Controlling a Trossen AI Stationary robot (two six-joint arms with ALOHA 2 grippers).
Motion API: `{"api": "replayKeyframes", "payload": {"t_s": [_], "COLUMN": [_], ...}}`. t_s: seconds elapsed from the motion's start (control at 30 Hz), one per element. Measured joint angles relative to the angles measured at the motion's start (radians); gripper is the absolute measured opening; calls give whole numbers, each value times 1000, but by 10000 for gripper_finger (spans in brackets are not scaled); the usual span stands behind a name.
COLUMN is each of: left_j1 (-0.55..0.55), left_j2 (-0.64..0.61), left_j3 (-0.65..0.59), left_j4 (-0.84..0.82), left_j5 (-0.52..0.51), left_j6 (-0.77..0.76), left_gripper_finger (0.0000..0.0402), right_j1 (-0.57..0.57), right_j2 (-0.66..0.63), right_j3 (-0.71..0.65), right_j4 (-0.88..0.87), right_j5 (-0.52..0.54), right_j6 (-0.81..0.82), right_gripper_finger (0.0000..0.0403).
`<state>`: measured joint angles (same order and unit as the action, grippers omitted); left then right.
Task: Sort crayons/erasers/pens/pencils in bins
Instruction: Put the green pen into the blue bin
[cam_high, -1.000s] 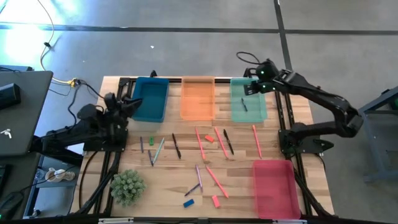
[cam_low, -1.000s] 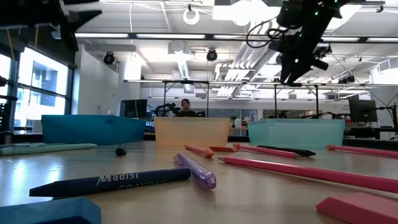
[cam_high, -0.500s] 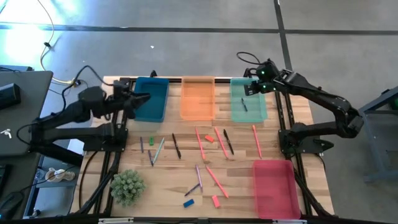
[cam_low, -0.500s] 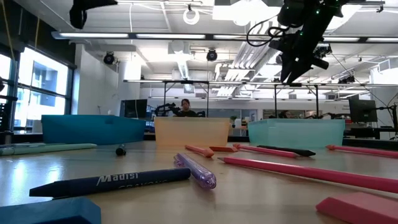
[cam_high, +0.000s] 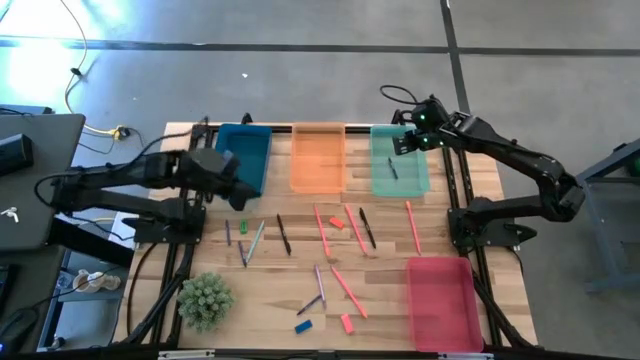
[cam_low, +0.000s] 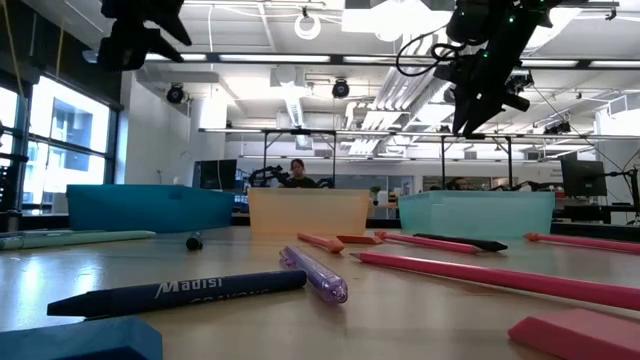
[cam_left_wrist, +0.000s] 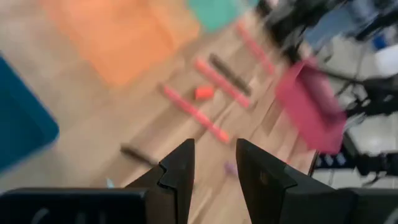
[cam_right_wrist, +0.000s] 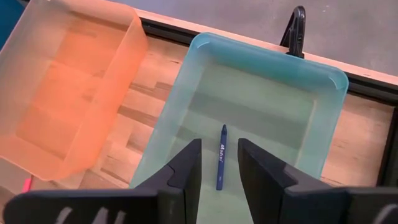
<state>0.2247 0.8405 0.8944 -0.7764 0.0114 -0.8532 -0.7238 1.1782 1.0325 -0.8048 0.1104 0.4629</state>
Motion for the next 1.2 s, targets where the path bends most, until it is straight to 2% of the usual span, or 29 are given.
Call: {"api": "replayKeyframes", "payload": {"t_s": [0.4,0.73,1.2], "left_j1": [-193,-300,-398], "left_j2": [182,344,588], "left_j3": [0,0,0], "left_j4": [-103,-110,-121], "left_j5": [-3,-4,-16], "left_j6": [-157,-434,-586], "left_gripper_finger": [105,105,105], "right_j1": [0,0,0], "right_j2": [0,0,1], "right_j3": [0,0,0], "right_j4": [0,0,-1], "right_j5": [0,-1,-13], "right_j6": [0,-16,-49], "right_gripper_finger": [96,96,96]}}
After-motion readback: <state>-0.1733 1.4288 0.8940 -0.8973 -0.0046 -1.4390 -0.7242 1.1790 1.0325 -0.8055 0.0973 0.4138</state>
